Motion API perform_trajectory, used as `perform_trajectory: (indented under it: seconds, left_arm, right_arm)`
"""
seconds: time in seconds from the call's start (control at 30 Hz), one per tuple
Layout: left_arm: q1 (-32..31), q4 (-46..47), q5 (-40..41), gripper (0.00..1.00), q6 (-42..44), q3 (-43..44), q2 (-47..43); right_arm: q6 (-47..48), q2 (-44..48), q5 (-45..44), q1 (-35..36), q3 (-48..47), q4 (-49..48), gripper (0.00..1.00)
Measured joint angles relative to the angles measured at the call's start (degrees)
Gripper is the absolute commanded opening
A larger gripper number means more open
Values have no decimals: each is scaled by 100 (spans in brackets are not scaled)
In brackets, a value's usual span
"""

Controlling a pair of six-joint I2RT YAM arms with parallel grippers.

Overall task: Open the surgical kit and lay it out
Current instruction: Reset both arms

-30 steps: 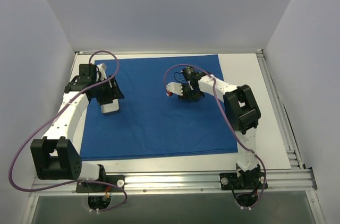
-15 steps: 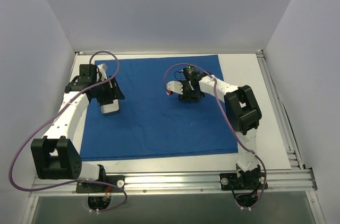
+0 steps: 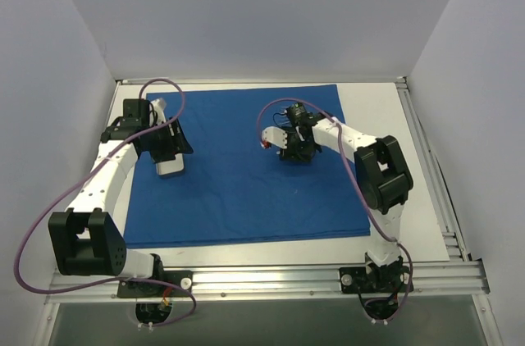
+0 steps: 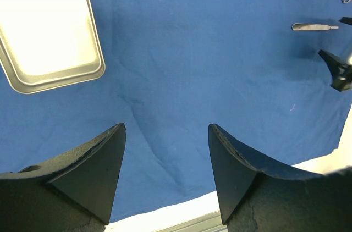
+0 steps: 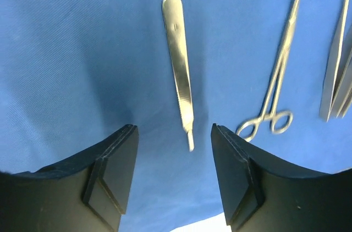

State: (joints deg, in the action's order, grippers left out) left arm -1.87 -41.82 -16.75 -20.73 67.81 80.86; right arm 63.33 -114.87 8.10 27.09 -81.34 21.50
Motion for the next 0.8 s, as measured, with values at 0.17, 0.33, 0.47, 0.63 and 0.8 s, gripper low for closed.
perform_trajectory:
  seconds: [0.17,0.33,0.47,0.63,0.8]
  left_arm:
    - [0,0,-2,70,-2,7,101]
    - [0,0,-61,71,-57,17,166]
    - [0,52,-162,91,-225,13,168]
    - [-7,426,-195,92,-461,-245,-107]
    - [-28,994,-503,94,-824,-966,-743]
  right_arm:
    - [-785,319,-55,0,-33,142,100]
    - [-2430,544,-278,59,-577,162,100]
    - [-4179,1095,-881,262,-542,-227,100]
    - [-6175,2417,-1478,621,531,-1174,100]
    - [-7812,3635,-2210,621,2122,-1818,100]
